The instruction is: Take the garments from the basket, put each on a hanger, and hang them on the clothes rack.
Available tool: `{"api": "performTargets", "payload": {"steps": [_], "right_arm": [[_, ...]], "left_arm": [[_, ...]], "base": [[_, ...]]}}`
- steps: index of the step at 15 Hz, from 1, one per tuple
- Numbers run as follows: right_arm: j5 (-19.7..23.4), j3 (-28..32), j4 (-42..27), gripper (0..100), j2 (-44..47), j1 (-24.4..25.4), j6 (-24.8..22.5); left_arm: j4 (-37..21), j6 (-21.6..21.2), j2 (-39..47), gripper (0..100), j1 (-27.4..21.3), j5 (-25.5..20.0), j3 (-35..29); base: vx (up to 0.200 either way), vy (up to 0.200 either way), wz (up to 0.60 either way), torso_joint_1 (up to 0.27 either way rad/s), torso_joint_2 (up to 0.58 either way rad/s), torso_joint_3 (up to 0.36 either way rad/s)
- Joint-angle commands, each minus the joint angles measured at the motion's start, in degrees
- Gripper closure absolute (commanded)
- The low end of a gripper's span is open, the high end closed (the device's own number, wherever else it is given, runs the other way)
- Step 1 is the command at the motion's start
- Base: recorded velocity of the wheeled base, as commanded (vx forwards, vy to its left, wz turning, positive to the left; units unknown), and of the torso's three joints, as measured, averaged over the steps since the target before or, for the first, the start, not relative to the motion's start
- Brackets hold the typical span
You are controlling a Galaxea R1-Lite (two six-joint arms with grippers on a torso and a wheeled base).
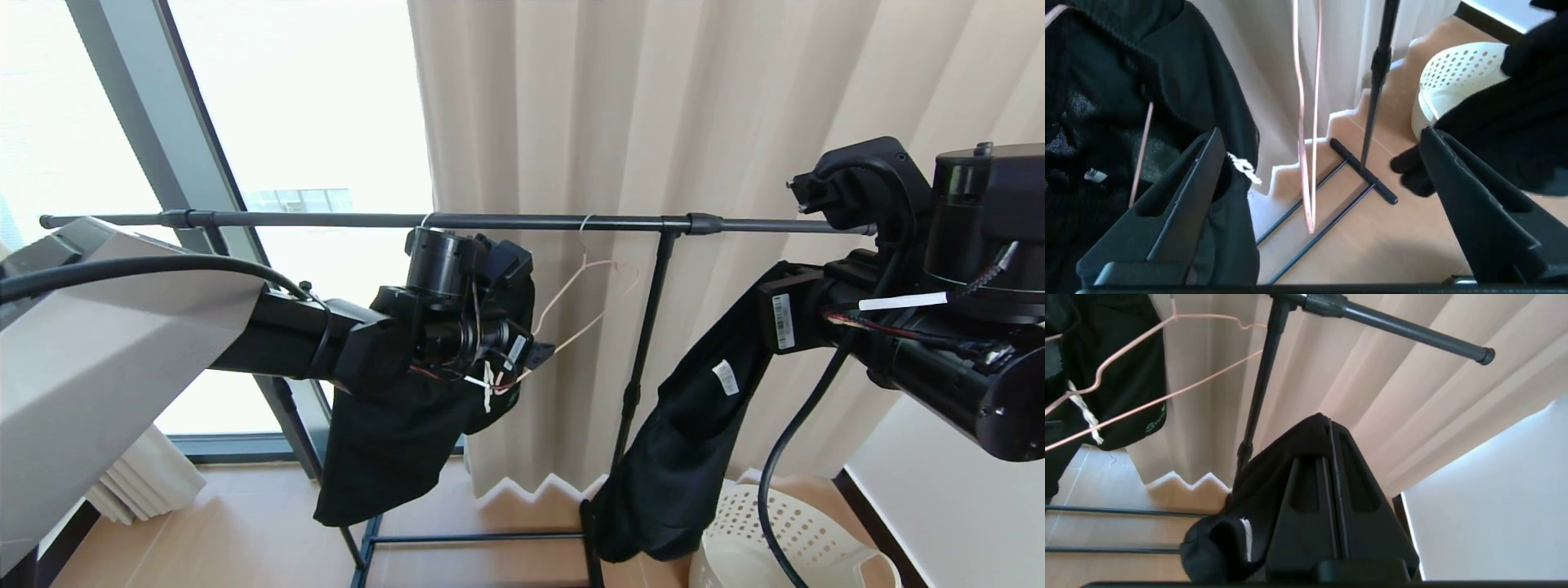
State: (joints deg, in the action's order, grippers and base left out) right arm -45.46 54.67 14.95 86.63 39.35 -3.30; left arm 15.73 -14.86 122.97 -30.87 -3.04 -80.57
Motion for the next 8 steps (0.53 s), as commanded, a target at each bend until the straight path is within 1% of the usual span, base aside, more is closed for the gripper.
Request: {"api": "performTargets", "payload": {"steps": [1, 3, 6, 8], "right_arm": [[0.0, 0.1, 0.0, 100, 0.7, 0.0, 0.0], [0.0, 0.4, 0.0, 100, 1.1, 0.0, 0.0], [0.1, 1.8, 0.0, 100, 1.5, 0.0, -0.7], [0.3, 2.8, 0.0, 100, 2.2, -0.1, -1.1]], "left_arm": [[0.0, 0.6, 2.8, 0, 0.0, 1.0, -2.6], [-0.1, 1.1, 4.8, 0, -0.2, 1.9, -5.0], [-0.3, 1.2, 9.0, 0, -0.4, 2.0, -10.3], [-0.3, 1.2, 10.5, 0, -0.3, 2.0, -12.4]], "base": [[0.0, 0.0, 0.0, 0.0, 0.0, 0.0], [0.0, 0.0, 0.0, 0.0, 0.0, 0.0], [0.0, 0.0, 0.0, 0.0, 0.0, 0.0], [0.0, 0.0, 0.0, 0.0, 0.0, 0.0]]}}
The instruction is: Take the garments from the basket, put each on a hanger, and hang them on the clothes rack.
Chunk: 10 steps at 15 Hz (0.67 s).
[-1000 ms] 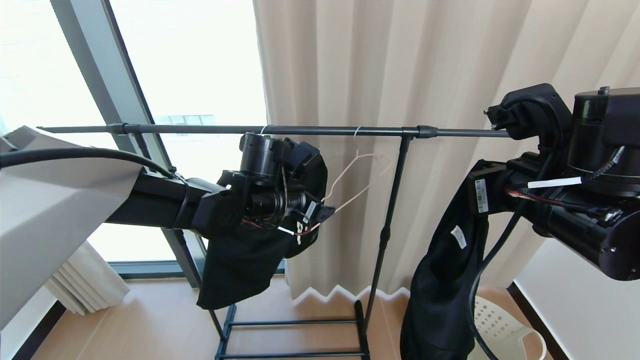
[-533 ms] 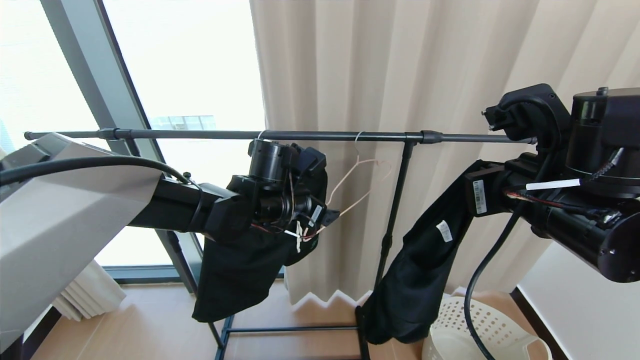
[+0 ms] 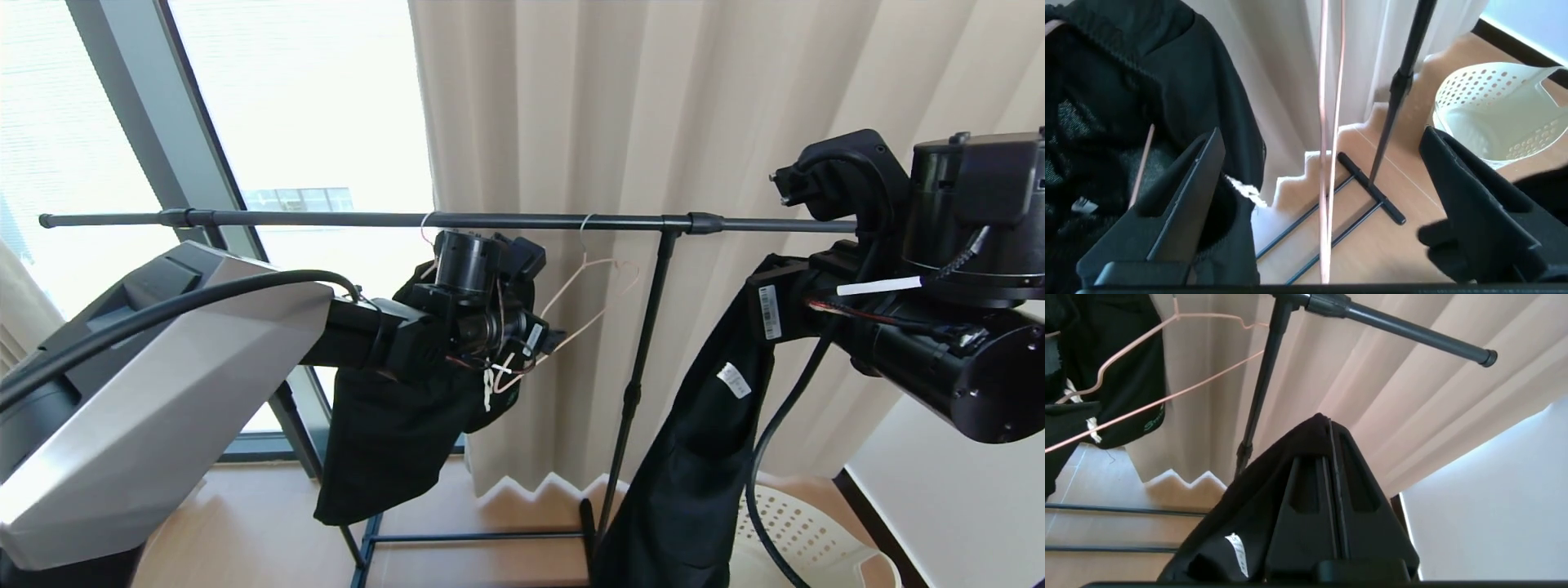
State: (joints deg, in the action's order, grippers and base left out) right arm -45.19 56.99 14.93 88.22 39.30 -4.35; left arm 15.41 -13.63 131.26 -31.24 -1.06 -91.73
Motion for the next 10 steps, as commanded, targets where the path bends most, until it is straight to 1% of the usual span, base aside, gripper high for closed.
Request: {"api": "performTargets", "payload": {"steps": [1, 5, 7, 9, 10], "right_arm": [[0.1, 1.3, 0.0, 100, 1.4, -0.1, 0.0], [0.7, 2.3, 0.1, 100, 3.0, -1.6, 0.0], [1.5, 2.8, 0.1, 100, 3.5, -2.7, 0.0], [1.8, 3.1, 0.1, 100, 3.6, -3.4, -0.1], [2.5, 3.1, 0.1, 100, 3.9, -3.6, -0.5]], "left_arm": [[0.0, -0.1, 3.0, 0, 0.0, 0.0, -2.7], [-0.2, -0.1, 6.6, 0, 0.2, 0.0, -7.8], [-0.6, -0.1, 9.9, 0, 0.3, 0.0, -12.2], [-2.8, -0.1, 11.0, 0, 0.3, 0.0, -14.9], [-5.3, 0.0, 12.4, 0, 0.3, 0.0, -18.0]], "base": [[0.0, 0.0, 0.0, 0.0, 0.0, 0.0], [0.0, 0.0, 0.0, 0.0, 0.0, 0.0], [0.0, 0.0, 0.0, 0.0, 0.0, 0.0], [0.0, 0.0, 0.0, 0.0, 0.0, 0.0], [0.0, 0.0, 0.0, 0.0, 0.0, 0.0]]}}
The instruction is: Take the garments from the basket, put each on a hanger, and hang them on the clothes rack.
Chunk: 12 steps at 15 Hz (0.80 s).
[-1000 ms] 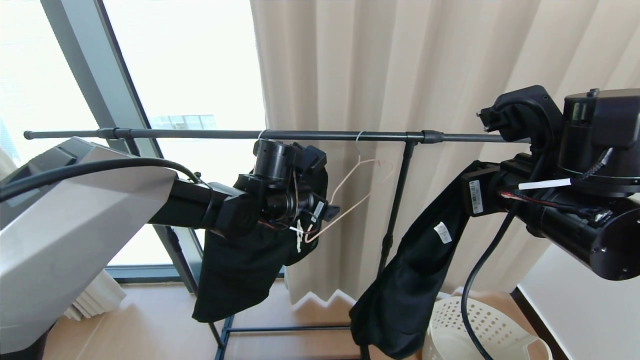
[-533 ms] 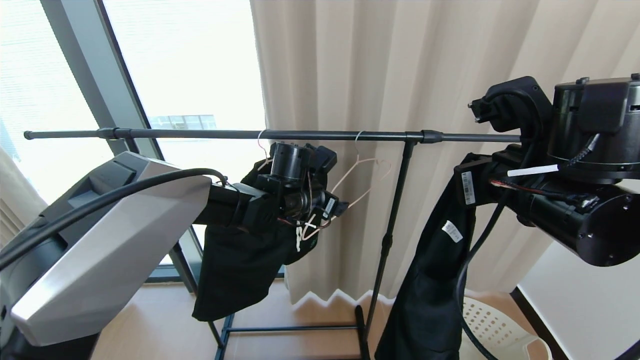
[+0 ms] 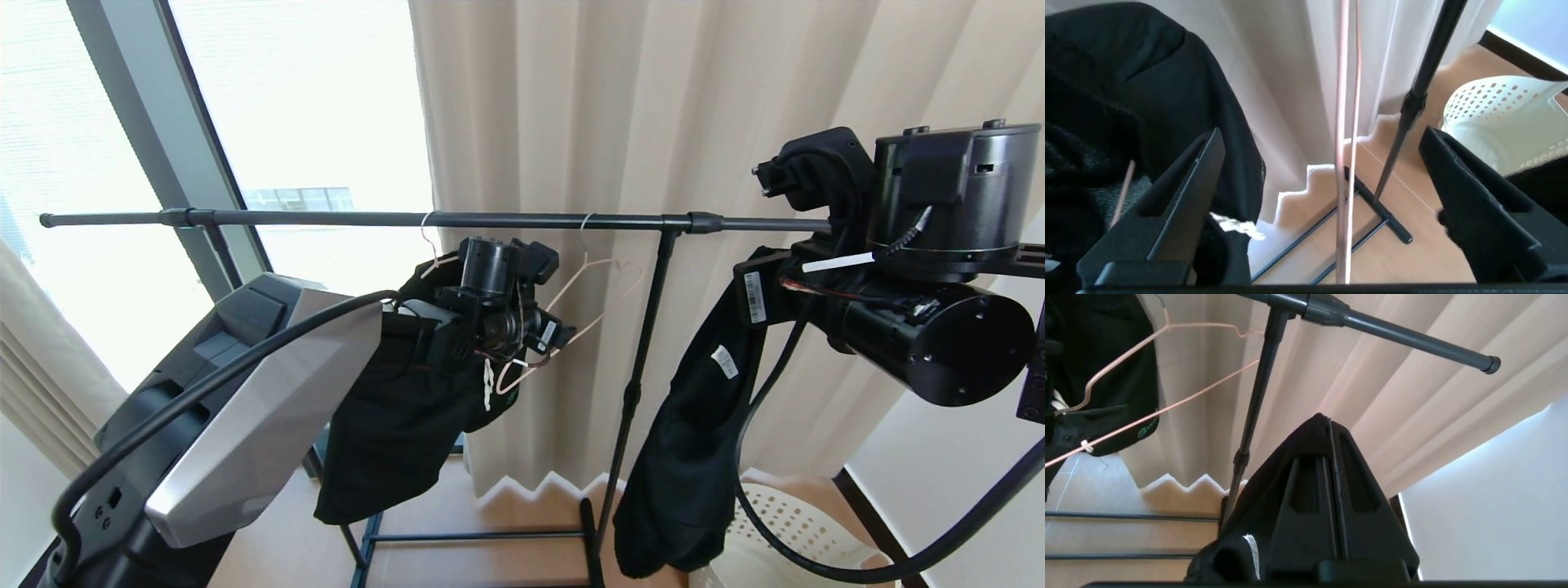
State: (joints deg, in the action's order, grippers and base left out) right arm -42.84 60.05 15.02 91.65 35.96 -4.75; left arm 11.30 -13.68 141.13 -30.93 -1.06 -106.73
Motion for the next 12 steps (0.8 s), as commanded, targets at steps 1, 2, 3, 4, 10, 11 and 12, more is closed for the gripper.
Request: {"api": "performTargets", "payload": {"steps": [1, 2, 3, 4, 10, 11, 12], "right_arm": [[0.1, 0.2, 0.0, 100, 0.7, -0.5, -0.1], [0.1, 0.2, 0.0, 100, 0.9, -0.6, -0.1], [0.1, 0.1, 1.1, 100, 1.3, -0.7, -0.3], [0.1, 0.1, 1.6, 100, 1.3, -0.7, -0.5], [0.1, -0.1, 2.1, 100, 1.3, -0.7, -0.9], [0.1, -0.1, 2.1, 100, 1.3, -0.7, -0.9], [0.1, -0.1, 2.1, 100, 1.3, -0.7, -0.9]], "left_arm": [[-1.5, 0.1, 3.1, 0, 0.1, 0.0, -4.4], [-1.5, 0.1, 3.4, 0, 0.1, 0.0, -4.9], [-1.6, 0.1, 3.7, 0, 0.1, 0.0, -5.1], [-1.6, 0.1, 3.7, 0, 0.1, 0.0, -5.0], [-1.6, 0.5, 4.4, 0, 0.2, 0.0, -4.9], [-1.6, 0.6, 4.4, 0, 0.2, 0.0, -5.0], [-1.6, 0.6, 4.4, 0, 0.2, 0.0, -5.0]], "base": [[0.0, 0.0, 0.0, 0.0, 0.0, 0.0], [0.0, 0.0, 0.0, 0.0, 0.0, 0.0], [0.0, 0.0, 0.0, 0.0, 0.0, 0.0], [0.0, 0.0, 0.0, 0.0, 0.0, 0.0], [0.0, 0.0, 0.0, 0.0, 0.0, 0.0], [0.0, 0.0, 0.0, 0.0, 0.0, 0.0], [0.0, 0.0, 0.0, 0.0, 0.0, 0.0]]}}
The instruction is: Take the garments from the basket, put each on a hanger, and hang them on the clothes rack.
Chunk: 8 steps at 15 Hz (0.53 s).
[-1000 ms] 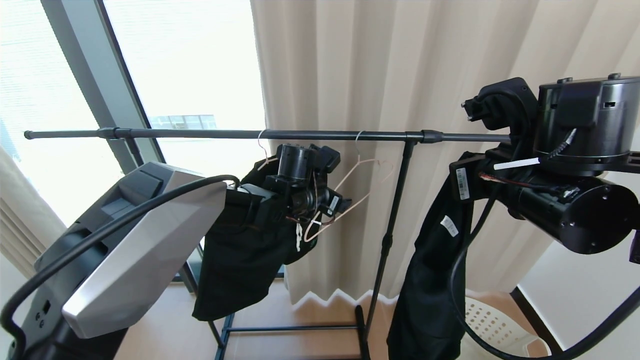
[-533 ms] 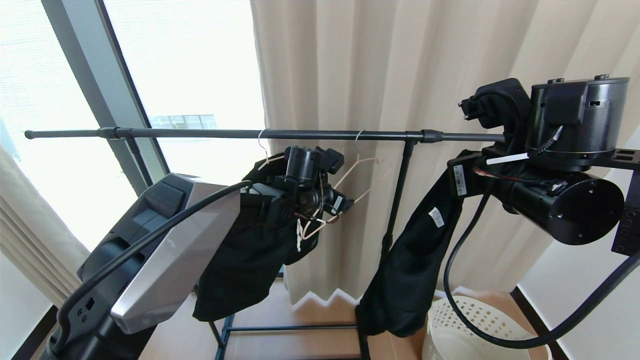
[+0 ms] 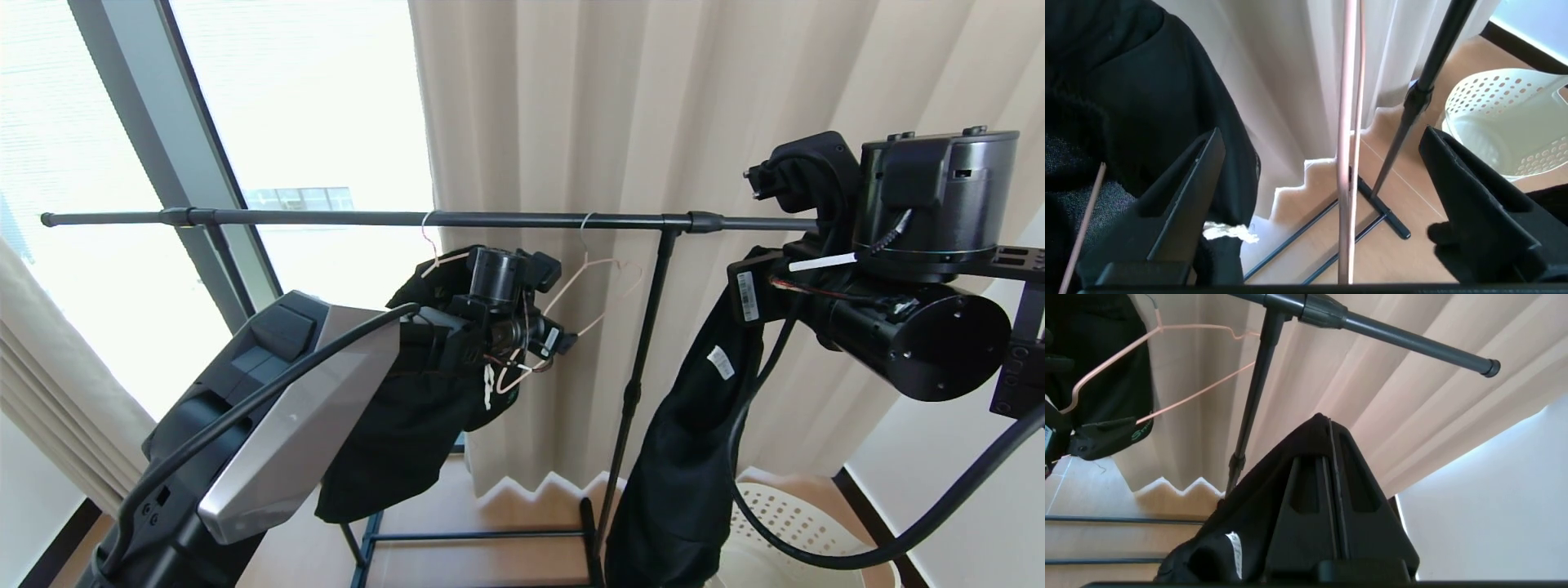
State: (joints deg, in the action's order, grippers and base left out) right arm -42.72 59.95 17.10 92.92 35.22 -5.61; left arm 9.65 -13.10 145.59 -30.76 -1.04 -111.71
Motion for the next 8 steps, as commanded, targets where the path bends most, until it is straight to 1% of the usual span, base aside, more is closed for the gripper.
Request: {"api": "performTargets", "payload": {"steps": [1, 3, 4, 8], "right_arm": [[0.0, 0.1, 0.0, 100, 0.1, 0.0, 0.0], [0.0, 0.1, 0.0, 100, 0.1, 0.0, 0.0], [0.0, 0.1, 0.0, 100, 0.2, 0.0, -0.1], [0.0, 0.1, 0.0, 100, 0.2, 0.0, -0.1]], "left_arm": [[0.0, 0.0, 0.0, 0, 0.0, 0.0, -0.1], [0.0, 0.1, 0.0, 0, 0.0, 0.0, -0.1], [0.0, 0.4, 0.0, 100, 0.0, 0.0, -0.1], [0.1, 0.4, 0.0, 100, 0.0, 0.0, 0.0]], "base": [[0.0, 0.0, 0.0, 0.0, 0.0, 0.0], [0.0, 0.0, 0.0, 0.0, 0.0, 0.0], [0.0, 0.0, 0.0, 0.0, 0.0, 0.0], [0.0, 0.0, 0.0, 0.0, 0.0, 0.0]]}}
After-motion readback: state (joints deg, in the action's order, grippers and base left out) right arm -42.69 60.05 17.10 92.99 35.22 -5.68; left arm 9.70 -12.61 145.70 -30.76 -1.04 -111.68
